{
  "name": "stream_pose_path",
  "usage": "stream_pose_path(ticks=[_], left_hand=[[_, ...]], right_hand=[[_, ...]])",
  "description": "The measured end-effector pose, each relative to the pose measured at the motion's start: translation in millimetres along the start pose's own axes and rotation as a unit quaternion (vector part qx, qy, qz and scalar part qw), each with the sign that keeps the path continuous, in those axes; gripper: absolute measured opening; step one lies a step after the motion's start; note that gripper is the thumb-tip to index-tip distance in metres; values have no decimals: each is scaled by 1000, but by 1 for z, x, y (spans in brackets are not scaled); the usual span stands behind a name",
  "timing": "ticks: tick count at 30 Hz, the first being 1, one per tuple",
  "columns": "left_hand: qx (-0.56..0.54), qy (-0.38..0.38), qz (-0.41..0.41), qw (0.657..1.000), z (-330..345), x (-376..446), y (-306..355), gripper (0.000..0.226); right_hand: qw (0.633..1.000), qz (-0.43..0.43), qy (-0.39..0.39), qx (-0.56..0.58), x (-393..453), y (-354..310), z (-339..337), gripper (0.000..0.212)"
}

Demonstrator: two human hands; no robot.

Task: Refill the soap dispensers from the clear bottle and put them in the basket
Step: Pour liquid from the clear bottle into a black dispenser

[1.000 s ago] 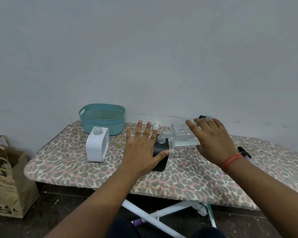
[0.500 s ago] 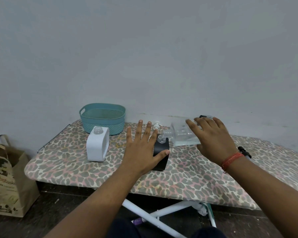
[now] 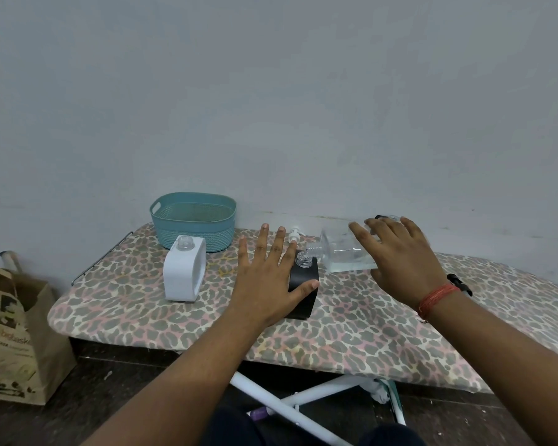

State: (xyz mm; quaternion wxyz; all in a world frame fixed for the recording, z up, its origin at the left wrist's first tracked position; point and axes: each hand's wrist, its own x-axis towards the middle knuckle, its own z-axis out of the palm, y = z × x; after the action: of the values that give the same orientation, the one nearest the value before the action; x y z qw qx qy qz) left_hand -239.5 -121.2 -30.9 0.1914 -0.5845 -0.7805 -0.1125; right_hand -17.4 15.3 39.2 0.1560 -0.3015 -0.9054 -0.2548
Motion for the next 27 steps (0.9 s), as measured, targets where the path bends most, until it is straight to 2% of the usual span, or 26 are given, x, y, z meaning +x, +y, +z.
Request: stream_pose_path(ticks=[27], left_hand=[[-3,-11,-1,1000,-3,1,1,102]], right_hand=[[1000,-8,1,-6,2,2,-3,86]])
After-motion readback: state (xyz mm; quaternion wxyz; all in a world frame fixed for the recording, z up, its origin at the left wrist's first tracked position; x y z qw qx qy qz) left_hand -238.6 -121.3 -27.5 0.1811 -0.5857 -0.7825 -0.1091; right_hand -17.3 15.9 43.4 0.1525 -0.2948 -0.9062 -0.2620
